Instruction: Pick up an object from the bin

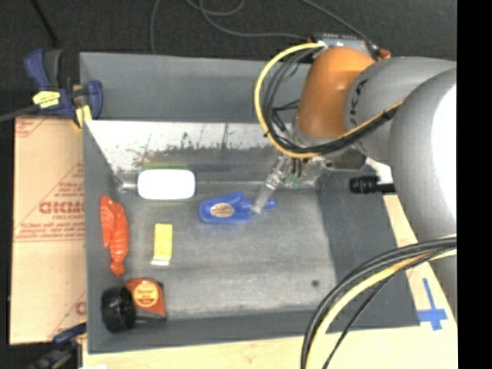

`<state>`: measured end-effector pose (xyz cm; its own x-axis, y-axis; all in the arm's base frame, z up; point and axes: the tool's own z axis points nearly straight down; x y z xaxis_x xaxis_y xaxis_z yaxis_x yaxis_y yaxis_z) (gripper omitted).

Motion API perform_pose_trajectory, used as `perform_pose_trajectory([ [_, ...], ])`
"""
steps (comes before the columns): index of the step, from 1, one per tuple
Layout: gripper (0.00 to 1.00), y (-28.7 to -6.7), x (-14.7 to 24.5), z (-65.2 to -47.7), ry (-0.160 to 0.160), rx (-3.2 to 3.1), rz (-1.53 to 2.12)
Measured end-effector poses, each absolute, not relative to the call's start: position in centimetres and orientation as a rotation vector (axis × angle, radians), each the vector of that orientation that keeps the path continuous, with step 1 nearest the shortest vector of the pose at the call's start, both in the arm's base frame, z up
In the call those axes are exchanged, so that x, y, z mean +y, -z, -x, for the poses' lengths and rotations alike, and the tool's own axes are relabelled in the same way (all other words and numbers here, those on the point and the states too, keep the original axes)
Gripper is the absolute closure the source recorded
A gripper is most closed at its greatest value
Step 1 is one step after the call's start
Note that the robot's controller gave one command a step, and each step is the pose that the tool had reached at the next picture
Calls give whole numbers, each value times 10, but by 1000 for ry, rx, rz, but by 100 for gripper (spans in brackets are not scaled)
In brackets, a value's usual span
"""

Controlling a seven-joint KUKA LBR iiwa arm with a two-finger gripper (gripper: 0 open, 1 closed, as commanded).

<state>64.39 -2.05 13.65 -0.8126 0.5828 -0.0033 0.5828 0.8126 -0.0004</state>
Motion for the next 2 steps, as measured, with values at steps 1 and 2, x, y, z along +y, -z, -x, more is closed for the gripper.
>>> perform_pose_trajectory([
  [1,0,-116,6,-646,2,3010,-878],
  [2,0,-82,31,-649,0,3056,-704],
])
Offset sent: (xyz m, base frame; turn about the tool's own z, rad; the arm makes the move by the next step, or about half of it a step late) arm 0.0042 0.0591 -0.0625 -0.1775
